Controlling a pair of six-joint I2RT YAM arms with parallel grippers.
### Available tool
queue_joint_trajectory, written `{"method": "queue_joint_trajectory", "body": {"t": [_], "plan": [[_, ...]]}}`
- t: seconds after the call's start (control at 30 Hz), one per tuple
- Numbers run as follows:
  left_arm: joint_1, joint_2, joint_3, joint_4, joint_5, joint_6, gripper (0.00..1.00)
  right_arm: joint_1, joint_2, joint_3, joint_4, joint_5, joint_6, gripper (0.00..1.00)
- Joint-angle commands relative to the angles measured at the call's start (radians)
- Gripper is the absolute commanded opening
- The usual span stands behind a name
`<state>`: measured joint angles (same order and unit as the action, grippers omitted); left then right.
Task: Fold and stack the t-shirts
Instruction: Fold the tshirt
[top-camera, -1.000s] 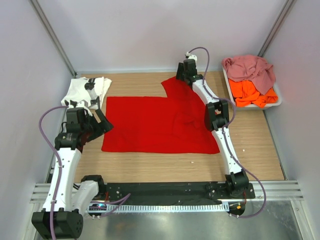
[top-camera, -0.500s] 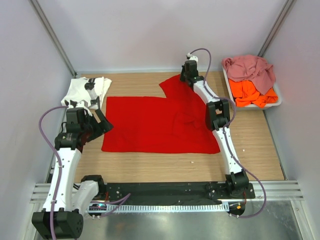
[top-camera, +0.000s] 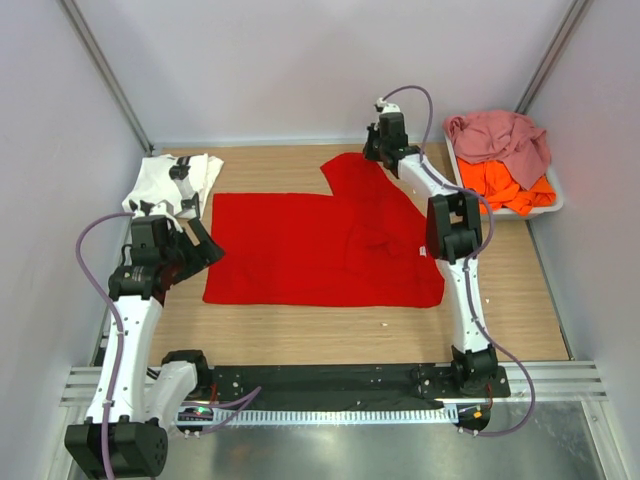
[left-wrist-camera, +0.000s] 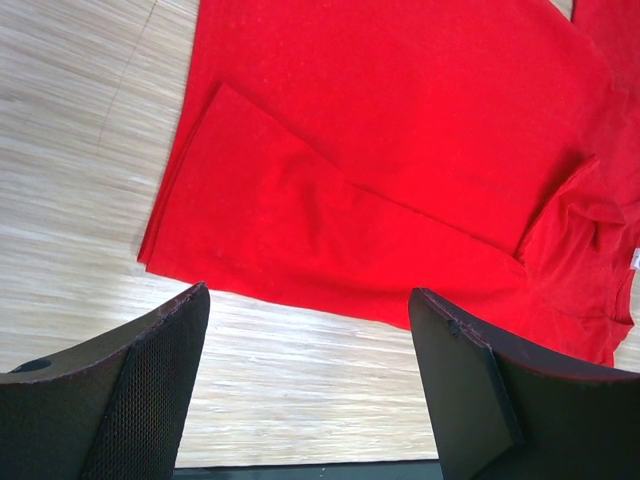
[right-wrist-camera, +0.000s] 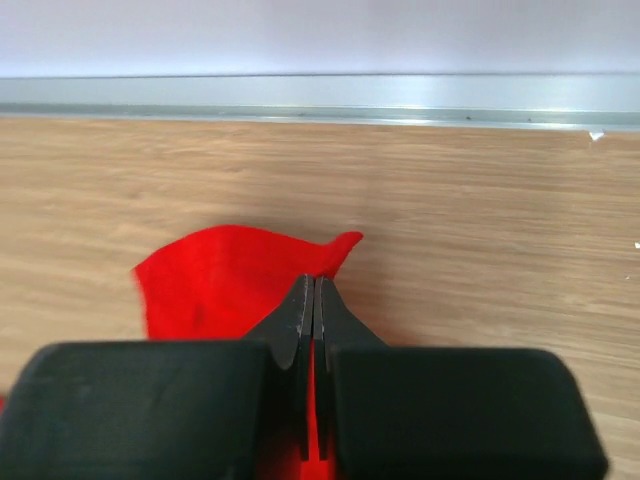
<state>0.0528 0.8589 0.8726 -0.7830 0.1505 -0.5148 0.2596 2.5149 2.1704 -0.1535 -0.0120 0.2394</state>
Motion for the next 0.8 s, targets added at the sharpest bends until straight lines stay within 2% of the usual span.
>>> {"method": "queue_joint_trajectory", "body": {"t": [0.0, 0.17, 0.4, 0.47, 0.63, 0.77], "plan": [[0.007, -0.015, 0.0, 0.01, -0.012, 0.012, 0.81, 0.001, -0.197, -0.137, 0.117, -0.127, -0.078, 0.01], [0.007, -0.027, 0.002, 0.007, -0.026, 0.01, 0.81, 0.006, -0.373, -0.372, 0.194, -0.152, -0.098, 0.01], [0.007, -0.023, 0.002, 0.005, -0.029, 0.009, 0.82, 0.039, -0.7, -0.806, 0.247, -0.204, -0.124, 0.01], [0.007, -0.018, 0.002, 0.007, -0.029, 0.007, 0.82, 0.056, -0.804, -0.88, 0.244, -0.178, -0.147, 0.01], [0.005, 0.061, 0.041, -0.009, -0.077, -0.011, 0.84, 0.093, -0.985, -1.125, 0.249, -0.123, -0.129, 0.01], [0.005, 0.179, 0.143, 0.039, -0.123, -0.097, 0.82, 0.105, -1.116, -1.273, 0.259, -0.071, -0.049, 0.01]]}}
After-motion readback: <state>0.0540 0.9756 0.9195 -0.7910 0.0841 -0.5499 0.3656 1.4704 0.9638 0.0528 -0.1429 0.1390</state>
